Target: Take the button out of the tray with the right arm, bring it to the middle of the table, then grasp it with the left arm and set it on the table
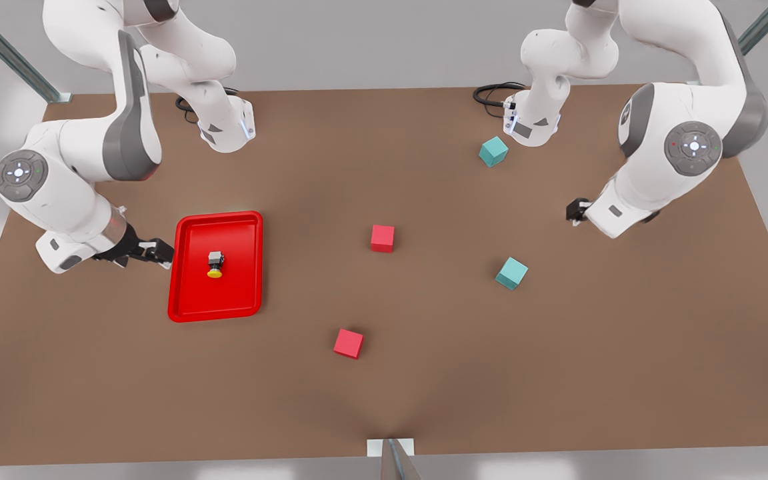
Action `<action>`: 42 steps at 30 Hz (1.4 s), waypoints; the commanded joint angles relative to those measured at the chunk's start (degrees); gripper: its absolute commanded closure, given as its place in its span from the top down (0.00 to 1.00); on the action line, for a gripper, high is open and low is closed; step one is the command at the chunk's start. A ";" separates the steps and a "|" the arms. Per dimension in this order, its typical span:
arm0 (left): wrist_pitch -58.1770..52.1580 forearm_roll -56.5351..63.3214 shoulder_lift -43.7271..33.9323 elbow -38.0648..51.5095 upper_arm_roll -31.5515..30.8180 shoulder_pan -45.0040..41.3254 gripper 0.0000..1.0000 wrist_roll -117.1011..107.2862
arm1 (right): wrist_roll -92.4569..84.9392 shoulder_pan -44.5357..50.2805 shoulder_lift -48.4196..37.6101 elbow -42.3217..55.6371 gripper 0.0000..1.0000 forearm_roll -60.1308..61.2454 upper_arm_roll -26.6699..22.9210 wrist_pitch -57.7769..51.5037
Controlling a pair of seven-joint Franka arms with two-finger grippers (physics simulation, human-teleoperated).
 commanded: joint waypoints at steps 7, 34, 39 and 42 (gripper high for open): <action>3.34 0.65 3.76 0.29 0.00 -0.99 1.00 -1.14 | -0.38 7.20 10.54 0.65 1.00 0.54 0.14 -3.14; 5.54 0.65 6.84 0.29 0.00 -0.99 1.00 -1.14 | -2.75 -0.01 7.73 -44.00 1.00 3.44 0.05 50.74; 5.45 0.65 7.45 0.20 0.00 -0.99 1.00 -1.14 | -2.75 0.08 9.67 -43.91 1.00 3.44 0.05 51.00; 5.45 0.65 7.81 0.20 0.00 -0.99 1.00 -1.14 | -2.84 -0.01 9.58 -44.09 0.97 3.44 0.14 50.56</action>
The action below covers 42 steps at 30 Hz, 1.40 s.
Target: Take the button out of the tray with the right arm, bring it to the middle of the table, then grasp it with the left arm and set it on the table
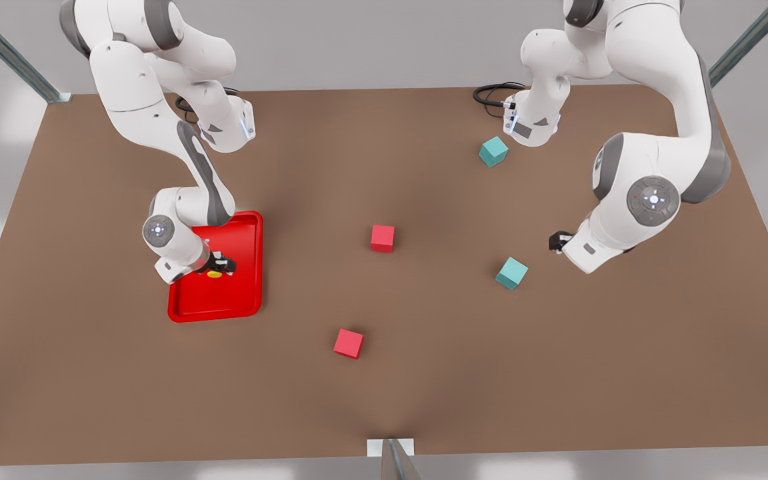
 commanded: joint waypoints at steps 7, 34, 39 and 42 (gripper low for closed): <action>-0.03 0.04 0.22 0.00 0.00 0.00 1.00 -0.22 | -1.00 -0.55 -1.07 -4.97 0.96 0.11 0.05 -1.50; -0.03 0.04 0.48 0.00 0.00 0.00 1.00 -0.13 | 18.42 14.74 -2.74 29.48 0.38 -0.16 5.32 -32.00; -0.03 0.04 0.48 0.09 0.09 0.00 1.00 -0.13 | 35.30 26.25 8.07 42.84 0.38 0.46 5.32 -32.00; -0.20 0.04 0.48 0.00 0.09 0.00 1.00 -0.13 | 45.39 30.12 14.65 50.13 0.38 0.28 5.32 -32.09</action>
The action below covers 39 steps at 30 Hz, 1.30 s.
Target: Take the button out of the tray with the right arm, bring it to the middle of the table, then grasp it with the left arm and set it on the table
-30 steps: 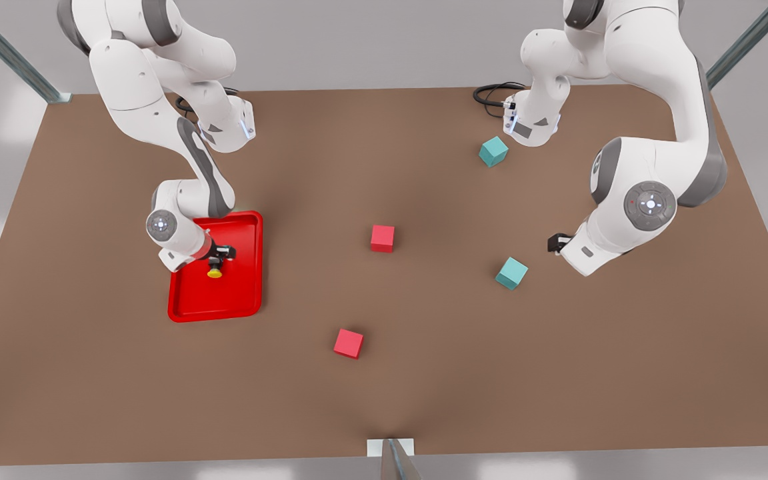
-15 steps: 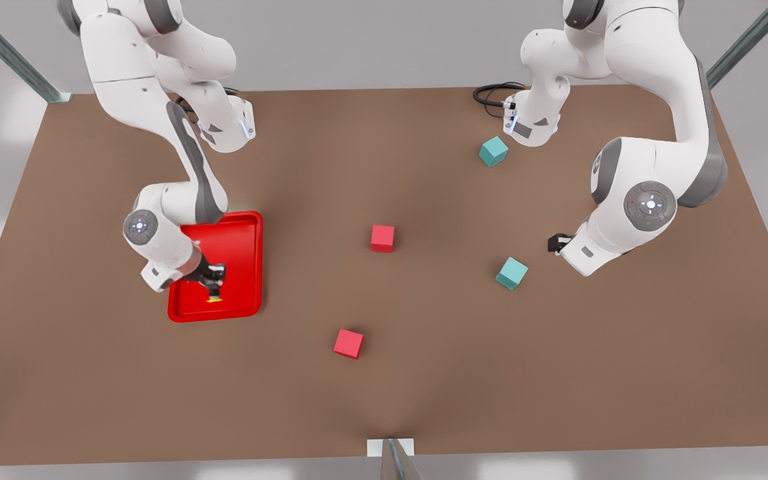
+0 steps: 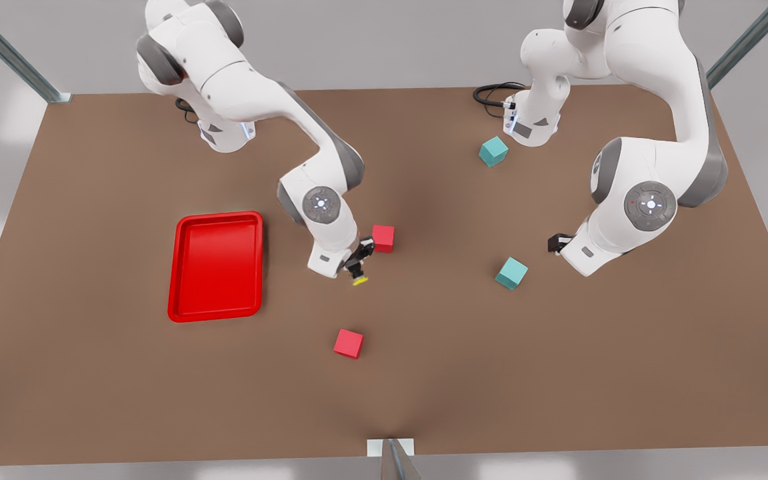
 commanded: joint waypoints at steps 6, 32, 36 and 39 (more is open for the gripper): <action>-0.05 0.04 -0.07 0.00 -0.05 -0.01 1.00 -0.02 | 48.76 7.09 16.85 24.28 0.38 -0.91 -1.48 -4.08; -1.28 -7.24 2.13 0.00 -0.05 -9.67 1.00 -28.13 | -9.42 -18.90 -12.58 11.81 1.00 -1.34 -2.73 -30.35; 8.20 -14.99 12.67 -0.18 -0.05 -23.13 1.00 -61.37 | -11.18 -40.54 -22.69 0.99 1.00 -9.43 13.72 -35.89; 34.81 -12.44 10.13 -14.67 -0.05 -25.14 1.00 -59.44 | -11.18 -44.85 -22.43 6.18 1.00 -7.94 11.79 -40.20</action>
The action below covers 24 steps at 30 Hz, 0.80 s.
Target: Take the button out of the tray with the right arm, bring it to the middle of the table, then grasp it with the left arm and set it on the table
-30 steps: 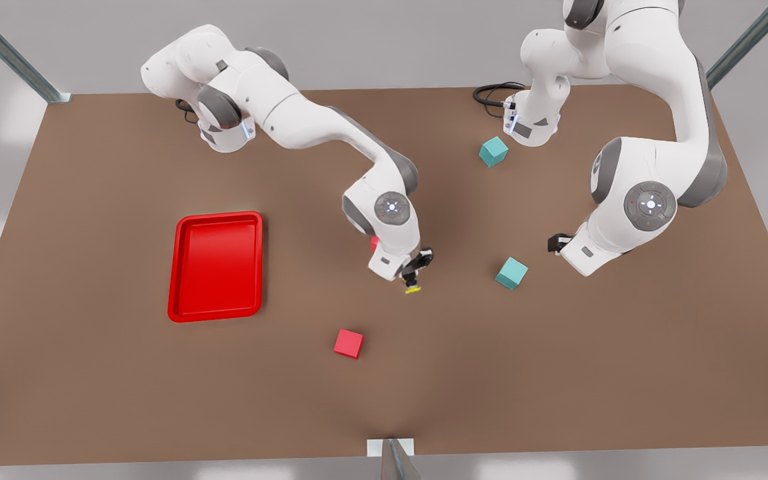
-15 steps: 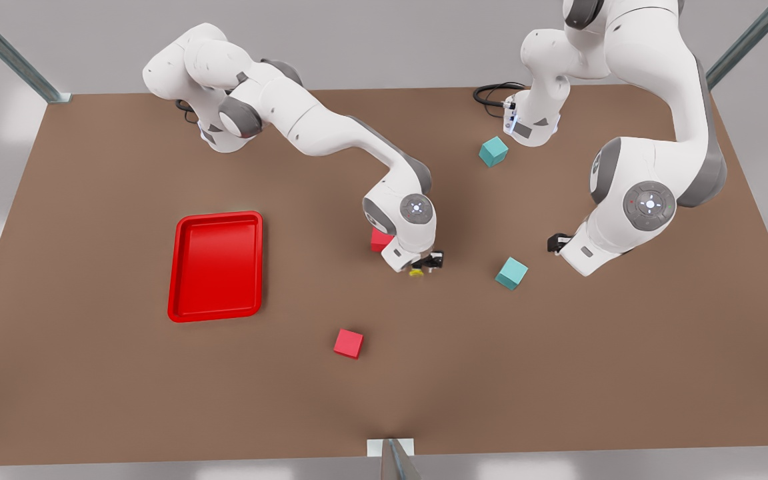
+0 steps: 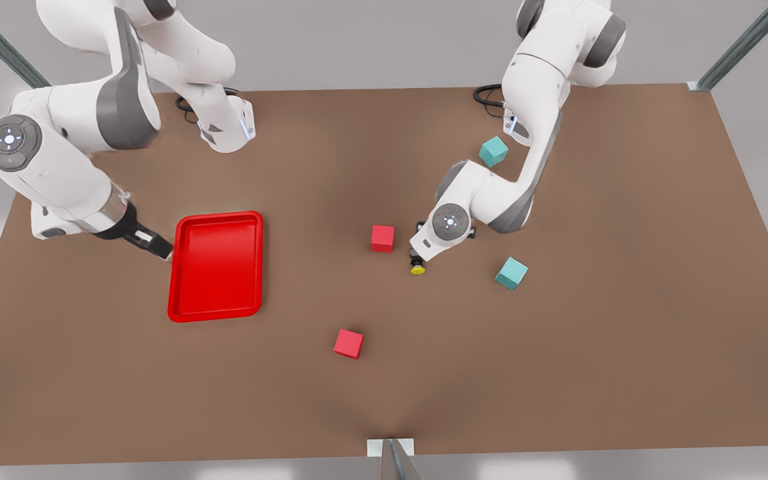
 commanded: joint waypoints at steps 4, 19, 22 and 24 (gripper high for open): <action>41.15 0.04 -0.78 -11.23 0.00 -2.97 1.00 -20.32 | -28.10 -1.93 2.51 1.30 1.00 -4.88 -0.25 -8.26; 50.56 7.07 6.86 -16.42 0.00 -5.34 1.00 -16.96 | -28.45 -1.49 2.60 0.68 1.00 -9.72 0.10 -15.20; 50.48 7.07 7.92 -16.33 0.00 -5.34 1.00 -17.05 | -28.28 -1.49 2.60 0.68 1.00 -9.72 0.10 -15.90; 50.48 6.99 7.92 -16.33 0.00 -5.34 1.00 -16.96 | -28.28 -1.49 2.68 0.68 1.00 -9.72 0.01 -15.99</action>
